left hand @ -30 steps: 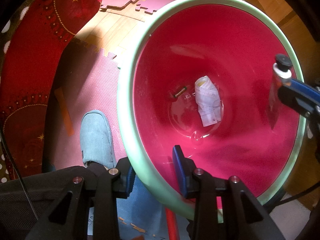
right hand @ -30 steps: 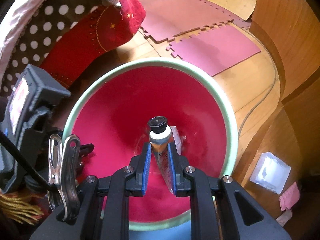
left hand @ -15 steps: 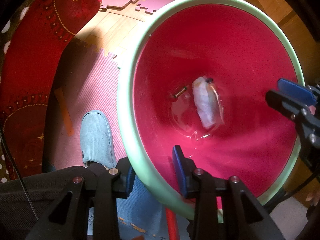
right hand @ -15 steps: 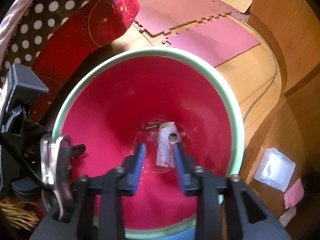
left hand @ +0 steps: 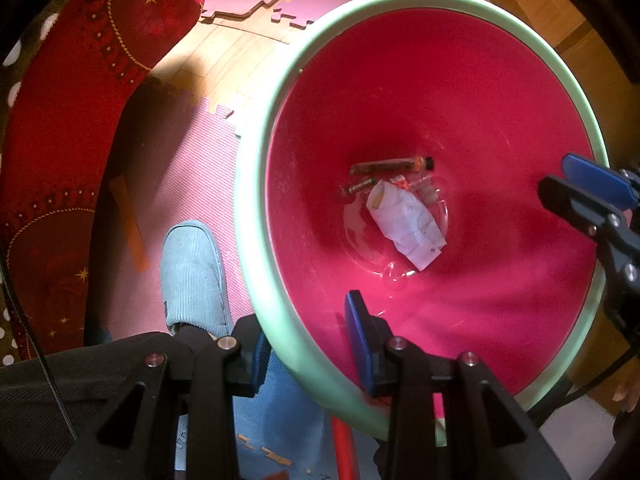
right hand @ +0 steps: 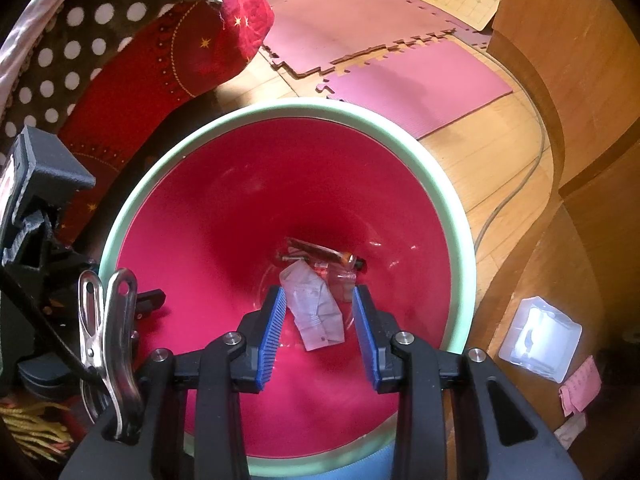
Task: Collect trash
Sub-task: 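Open the right tool to drop the tube into the bucket, then move the open right tool from the bucket toward the white glove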
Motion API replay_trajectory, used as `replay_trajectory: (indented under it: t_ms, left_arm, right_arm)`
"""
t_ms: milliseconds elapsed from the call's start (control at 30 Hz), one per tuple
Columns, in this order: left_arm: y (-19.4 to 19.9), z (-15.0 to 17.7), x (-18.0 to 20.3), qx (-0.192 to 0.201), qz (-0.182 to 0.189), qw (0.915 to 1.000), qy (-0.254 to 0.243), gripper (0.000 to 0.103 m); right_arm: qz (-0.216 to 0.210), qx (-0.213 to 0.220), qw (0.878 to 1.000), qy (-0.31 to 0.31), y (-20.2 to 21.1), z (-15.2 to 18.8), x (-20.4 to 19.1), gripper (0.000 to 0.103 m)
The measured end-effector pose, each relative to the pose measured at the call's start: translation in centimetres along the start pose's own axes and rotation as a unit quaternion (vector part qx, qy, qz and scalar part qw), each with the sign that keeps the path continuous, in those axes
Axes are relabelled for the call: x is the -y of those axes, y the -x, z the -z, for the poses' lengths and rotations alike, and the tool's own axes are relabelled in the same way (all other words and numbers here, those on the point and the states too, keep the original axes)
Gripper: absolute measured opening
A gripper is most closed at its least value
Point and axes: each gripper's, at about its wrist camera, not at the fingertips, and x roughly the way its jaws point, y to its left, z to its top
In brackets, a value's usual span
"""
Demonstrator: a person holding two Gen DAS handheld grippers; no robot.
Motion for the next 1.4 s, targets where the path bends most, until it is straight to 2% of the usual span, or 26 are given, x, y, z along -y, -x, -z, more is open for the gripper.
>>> replay_trajectory:
  t_ms: [367, 867, 1167, 1400]
  left_arm:
    - [0.0, 0.0, 0.0, 0.000, 0.000, 1.0000, 0.000, 0.036]
    - [0.1, 0.0, -0.1, 0.000, -0.001, 1.0000, 0.000, 0.036]
    - [0.1, 0.0, -0.1, 0.000, 0.000, 1.0000, 0.000, 0.036]
    - [0.1, 0.0, -0.2, 0.000, 0.000, 1.0000, 0.001, 0.036]
  right_arm:
    - [0.008, 0.007, 1.000, 0.000, 1.2, 0.5, 0.2, 0.036]
    - [0.032, 0.037, 0.998, -0.039, 3.9, 1.8, 2.2, 0.036]
    - [0.073, 0.042, 0.993, -0.080, 5.3, 3.9, 4.8, 0.036]
    - [0.087, 0.026, 0.989, -0.119, 5.3, 6.5, 6.9, 0.036]
